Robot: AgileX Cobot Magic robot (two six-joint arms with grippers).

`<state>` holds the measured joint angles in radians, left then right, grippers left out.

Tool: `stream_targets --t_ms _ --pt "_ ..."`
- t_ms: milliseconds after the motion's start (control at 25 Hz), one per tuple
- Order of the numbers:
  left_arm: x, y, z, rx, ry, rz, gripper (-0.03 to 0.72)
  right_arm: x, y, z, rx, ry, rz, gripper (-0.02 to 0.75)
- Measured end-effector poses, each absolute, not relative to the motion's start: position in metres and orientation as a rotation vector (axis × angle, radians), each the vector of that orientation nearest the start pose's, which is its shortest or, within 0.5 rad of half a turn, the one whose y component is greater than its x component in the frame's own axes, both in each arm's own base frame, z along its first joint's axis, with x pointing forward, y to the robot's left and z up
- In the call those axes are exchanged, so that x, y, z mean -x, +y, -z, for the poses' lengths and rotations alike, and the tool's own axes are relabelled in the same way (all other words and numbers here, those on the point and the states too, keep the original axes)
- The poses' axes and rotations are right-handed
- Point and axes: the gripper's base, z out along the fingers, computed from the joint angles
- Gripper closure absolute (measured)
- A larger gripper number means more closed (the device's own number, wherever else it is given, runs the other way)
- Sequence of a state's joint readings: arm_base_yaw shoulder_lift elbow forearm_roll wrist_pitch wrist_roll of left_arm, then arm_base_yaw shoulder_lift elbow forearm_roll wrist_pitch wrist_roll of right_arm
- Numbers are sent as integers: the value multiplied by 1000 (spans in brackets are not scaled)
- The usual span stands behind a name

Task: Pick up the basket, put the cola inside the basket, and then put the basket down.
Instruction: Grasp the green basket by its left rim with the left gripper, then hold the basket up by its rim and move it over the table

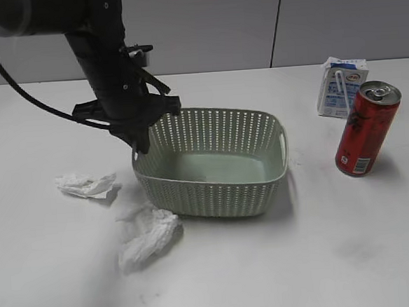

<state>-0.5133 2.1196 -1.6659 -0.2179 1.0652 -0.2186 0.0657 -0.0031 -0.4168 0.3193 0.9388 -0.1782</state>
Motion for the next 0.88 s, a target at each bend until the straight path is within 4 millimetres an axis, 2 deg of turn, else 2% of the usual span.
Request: stream_targets --t_ms 120,200,520,680,800,880 --pt "-369 -228 -188 -296 3065 349 691 -5 23 -267 217 1964 -305 148" --pt "-367 -226 -196 -283 3063 349 691 -5 23 -267 217 1964 -305 148" --pt "-347 -220 -251 -280 3006 381 691 -5 21 -269 154 1969 -313 148" --pt "-342 -221 -262 -285 2979 397 691 -11 17 -284 82 2021 -288 148" --pt "-342 -222 -262 -286 2980 396 691 -27 16 -303 57 2095 -272 148" --pt "-341 -223 -262 -290 2977 396 691 -46 17 -321 35 2161 -276 148"
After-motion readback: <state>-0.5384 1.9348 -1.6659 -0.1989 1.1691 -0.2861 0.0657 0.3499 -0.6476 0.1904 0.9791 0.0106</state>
